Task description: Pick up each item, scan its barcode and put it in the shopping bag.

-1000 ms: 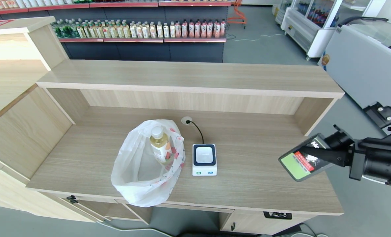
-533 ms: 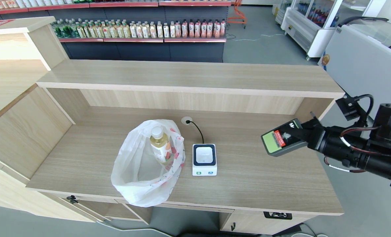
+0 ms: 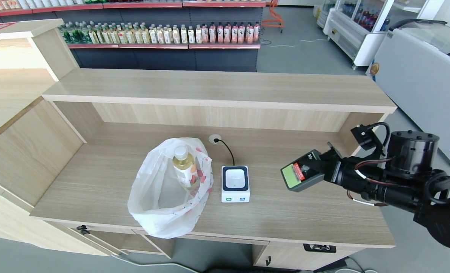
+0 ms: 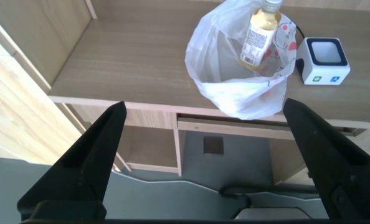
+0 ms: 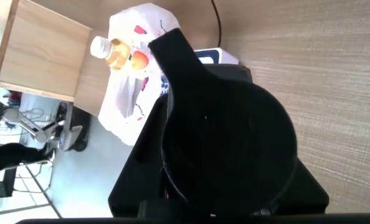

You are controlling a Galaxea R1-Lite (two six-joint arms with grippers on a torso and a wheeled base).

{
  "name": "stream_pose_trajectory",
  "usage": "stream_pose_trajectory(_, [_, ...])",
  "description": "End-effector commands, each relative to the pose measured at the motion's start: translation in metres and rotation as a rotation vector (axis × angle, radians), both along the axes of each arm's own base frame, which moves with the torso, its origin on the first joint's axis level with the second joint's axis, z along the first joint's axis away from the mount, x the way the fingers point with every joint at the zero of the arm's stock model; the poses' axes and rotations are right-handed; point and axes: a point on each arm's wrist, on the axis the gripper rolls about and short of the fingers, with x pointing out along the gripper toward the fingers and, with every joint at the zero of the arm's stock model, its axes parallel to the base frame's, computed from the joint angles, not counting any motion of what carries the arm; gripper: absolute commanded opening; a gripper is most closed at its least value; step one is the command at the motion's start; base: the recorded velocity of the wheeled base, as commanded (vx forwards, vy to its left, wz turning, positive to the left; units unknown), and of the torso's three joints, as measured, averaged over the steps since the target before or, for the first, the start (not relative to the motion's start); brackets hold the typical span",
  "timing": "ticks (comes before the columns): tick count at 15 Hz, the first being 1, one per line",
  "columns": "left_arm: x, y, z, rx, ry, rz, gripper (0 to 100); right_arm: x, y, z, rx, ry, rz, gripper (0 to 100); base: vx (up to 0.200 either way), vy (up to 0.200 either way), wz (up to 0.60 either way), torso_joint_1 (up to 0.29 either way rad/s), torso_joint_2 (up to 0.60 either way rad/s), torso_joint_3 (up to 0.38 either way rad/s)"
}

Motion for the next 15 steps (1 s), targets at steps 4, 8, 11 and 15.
stream_pose_trajectory(4, [0.0, 0.0, 0.0, 0.0, 0.0, 0.001, 100, 0.012, 0.005, -0.01, -0.006, 0.013, 0.002, 0, 0.0, 0.2, 0.0, 0.002, 0.0, 0.002])
stream_pose_trajectory(8, [0.0, 0.0, 0.0, 0.0, 0.0, 0.001, 100, 0.019, 0.008, -0.017, -0.02, 0.025, -0.025, 0, 0.0, 0.2, 0.0, 0.007, 0.01, 0.006])
stream_pose_trajectory(11, [0.0, 0.0, 0.0, 0.001, 0.0, -0.001, 100, 0.024, 0.011, -0.026, -0.046, 0.037, -0.028, 0, 0.0, 0.067, 0.0, 0.001, 0.0, 0.004])
stream_pose_trajectory(15, [0.0, 0.0, 0.0, 0.001, 0.0, 0.001, 100, 0.048, 0.016, -0.048, -0.097, -0.017, -0.107, 0, 0.0, 0.0, 0.0, 0.0, 0.0, 0.0])
